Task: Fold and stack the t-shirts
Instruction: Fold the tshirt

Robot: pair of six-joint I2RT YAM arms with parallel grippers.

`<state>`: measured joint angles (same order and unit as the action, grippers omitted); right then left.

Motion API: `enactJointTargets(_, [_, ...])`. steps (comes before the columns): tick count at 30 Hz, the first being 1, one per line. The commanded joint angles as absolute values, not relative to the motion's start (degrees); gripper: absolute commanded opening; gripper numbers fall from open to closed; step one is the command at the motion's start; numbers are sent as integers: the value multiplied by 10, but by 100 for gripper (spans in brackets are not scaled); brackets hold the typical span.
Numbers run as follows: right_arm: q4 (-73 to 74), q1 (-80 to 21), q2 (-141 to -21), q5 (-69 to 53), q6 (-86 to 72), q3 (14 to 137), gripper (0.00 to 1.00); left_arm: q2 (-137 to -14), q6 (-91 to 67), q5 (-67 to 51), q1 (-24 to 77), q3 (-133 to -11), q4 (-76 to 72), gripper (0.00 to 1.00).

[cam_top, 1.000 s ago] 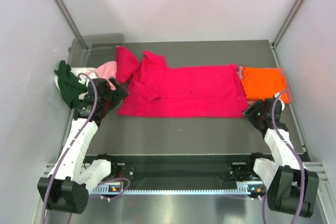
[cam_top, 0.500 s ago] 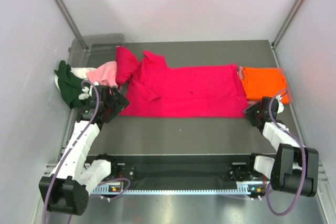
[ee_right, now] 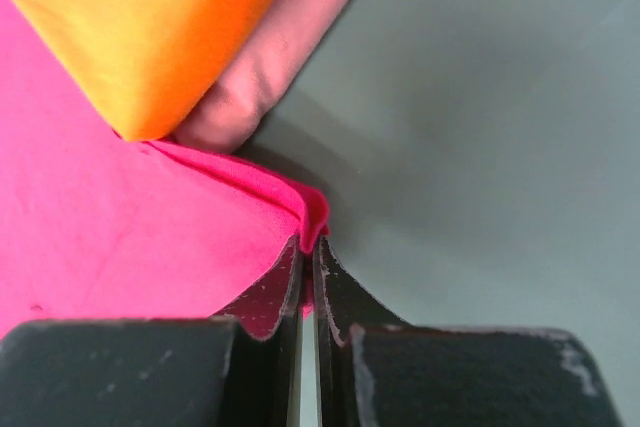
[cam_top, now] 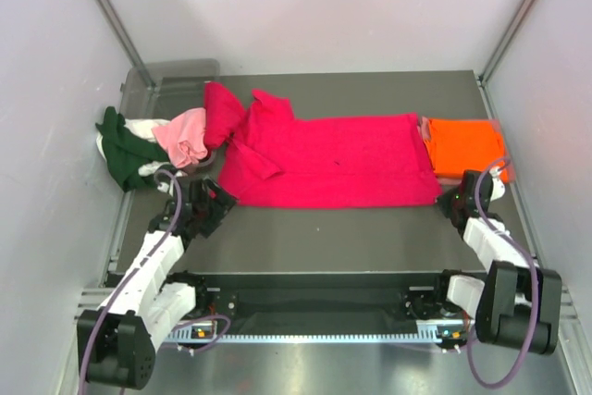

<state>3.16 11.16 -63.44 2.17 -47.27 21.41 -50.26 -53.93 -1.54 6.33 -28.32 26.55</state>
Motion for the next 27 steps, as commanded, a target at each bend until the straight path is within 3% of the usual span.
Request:
enactJointTargets(1, [70, 127, -598, 53, -438, 227, 0, -514, -586, -22, 75, -249, 151, 86])
enactJointTargets(15, [59, 171, -590, 2, -410, 209, 0, -506, -719, 131, 123, -126, -29, 68])
enactJointTargets(27, [57, 170, -577, -16, -408, 207, 0, -595, -721, 204, 123, -120, -98, 64])
